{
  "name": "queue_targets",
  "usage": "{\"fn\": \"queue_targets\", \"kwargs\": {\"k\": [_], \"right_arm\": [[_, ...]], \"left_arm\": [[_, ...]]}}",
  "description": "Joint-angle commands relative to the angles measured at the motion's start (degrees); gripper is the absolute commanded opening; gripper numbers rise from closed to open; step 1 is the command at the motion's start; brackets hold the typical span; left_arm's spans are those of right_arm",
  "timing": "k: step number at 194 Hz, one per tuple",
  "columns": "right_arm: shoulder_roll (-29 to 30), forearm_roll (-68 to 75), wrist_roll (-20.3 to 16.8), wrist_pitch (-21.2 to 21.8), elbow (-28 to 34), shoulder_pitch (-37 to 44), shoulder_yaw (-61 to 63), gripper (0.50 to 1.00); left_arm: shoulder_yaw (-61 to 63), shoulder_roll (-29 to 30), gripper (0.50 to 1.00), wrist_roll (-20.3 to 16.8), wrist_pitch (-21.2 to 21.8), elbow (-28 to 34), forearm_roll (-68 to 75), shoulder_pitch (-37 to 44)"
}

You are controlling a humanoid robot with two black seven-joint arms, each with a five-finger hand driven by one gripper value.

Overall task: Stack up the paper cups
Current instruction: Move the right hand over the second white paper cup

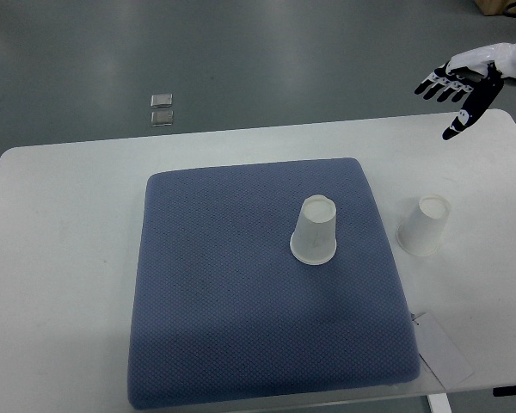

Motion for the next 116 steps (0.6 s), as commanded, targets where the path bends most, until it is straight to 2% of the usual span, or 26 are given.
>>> {"fn": "queue_targets", "kwargs": {"k": [1,55,96,116], "right_arm": [[2.61,-0.47,-1.31,2.59,2.22,7.48,-7.26,0.917],[11.49,-0.47,-1.67,4.08,8.2,17.68,-17.54,0.917],[13.16,-0.3,-1.93,5.67,9.34,19.09,-18.95,0.917],[13.16,-0.3,-3.6,5.86,10.49,19.09,-19.22,0.917]], "left_arm": [[0.0,0.0,1.0,-0.01,0.0,0.0,-0.01,0.0],[0.0,0.0,1.0,-0.01,0.0,0.0,-0.01,0.0],[0.0,0.0,1.0,-0.01,0.0,0.0,-0.01,0.0],[0.0,0.0,1.0,-0.01,0.0,0.0,-0.01,-0.08]]}}
